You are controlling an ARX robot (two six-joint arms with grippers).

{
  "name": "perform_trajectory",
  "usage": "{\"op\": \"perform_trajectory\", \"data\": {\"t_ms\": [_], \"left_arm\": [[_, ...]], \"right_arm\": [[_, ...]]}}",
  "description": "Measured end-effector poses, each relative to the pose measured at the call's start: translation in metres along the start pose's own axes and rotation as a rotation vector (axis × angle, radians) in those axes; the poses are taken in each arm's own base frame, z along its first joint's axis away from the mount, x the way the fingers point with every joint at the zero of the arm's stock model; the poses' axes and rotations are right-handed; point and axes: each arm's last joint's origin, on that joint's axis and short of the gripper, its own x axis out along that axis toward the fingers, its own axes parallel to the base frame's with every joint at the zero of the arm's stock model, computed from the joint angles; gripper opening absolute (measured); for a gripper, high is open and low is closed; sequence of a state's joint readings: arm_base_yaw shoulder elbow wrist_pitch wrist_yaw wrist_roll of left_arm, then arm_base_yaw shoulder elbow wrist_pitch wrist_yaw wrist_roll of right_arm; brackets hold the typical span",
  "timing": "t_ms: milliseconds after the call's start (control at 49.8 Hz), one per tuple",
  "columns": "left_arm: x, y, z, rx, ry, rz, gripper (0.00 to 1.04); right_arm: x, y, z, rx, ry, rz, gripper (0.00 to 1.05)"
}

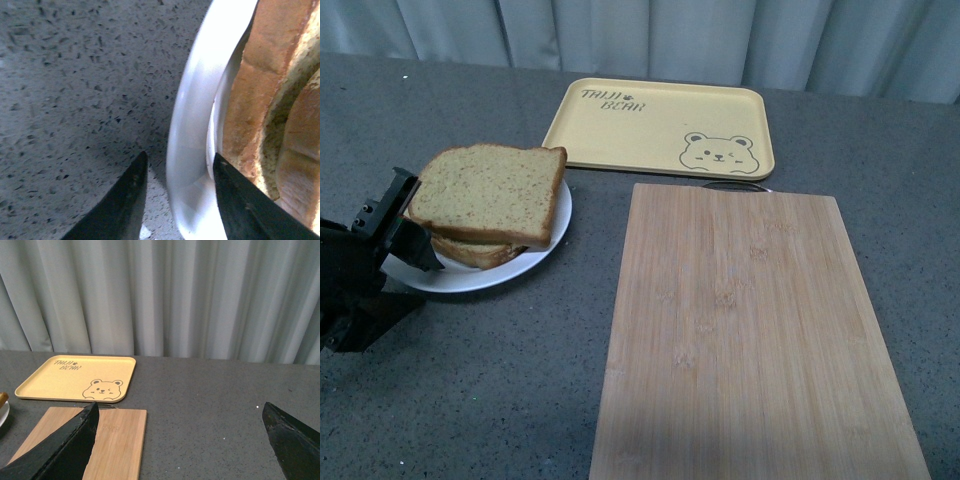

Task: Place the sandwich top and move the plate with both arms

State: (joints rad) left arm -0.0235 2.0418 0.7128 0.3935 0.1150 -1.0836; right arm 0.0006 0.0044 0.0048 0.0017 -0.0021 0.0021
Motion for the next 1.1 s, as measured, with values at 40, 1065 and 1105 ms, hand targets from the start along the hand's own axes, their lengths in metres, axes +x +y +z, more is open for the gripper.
{"op": "perform_trajectory", "data": {"t_ms": [40,1065,1105], "left_arm": [[0.002,-0.001,0.001,-0.004,0.001,0.002,0.34],[-0.025,0.023,-0.006,-0.144,0.046,-0.466,0.04],[-0.026,0.021,-0.006,-0.142,0.038,-0.488,0.04]], "right_arm": [[0.000,0.000,0.000,0.000,0.000,0.000,0.95],[0.000,0.000,0.000,0.000,0.000,0.000,0.95],[0.000,0.000,0.000,0.000,0.000,0.000,0.95]]}}
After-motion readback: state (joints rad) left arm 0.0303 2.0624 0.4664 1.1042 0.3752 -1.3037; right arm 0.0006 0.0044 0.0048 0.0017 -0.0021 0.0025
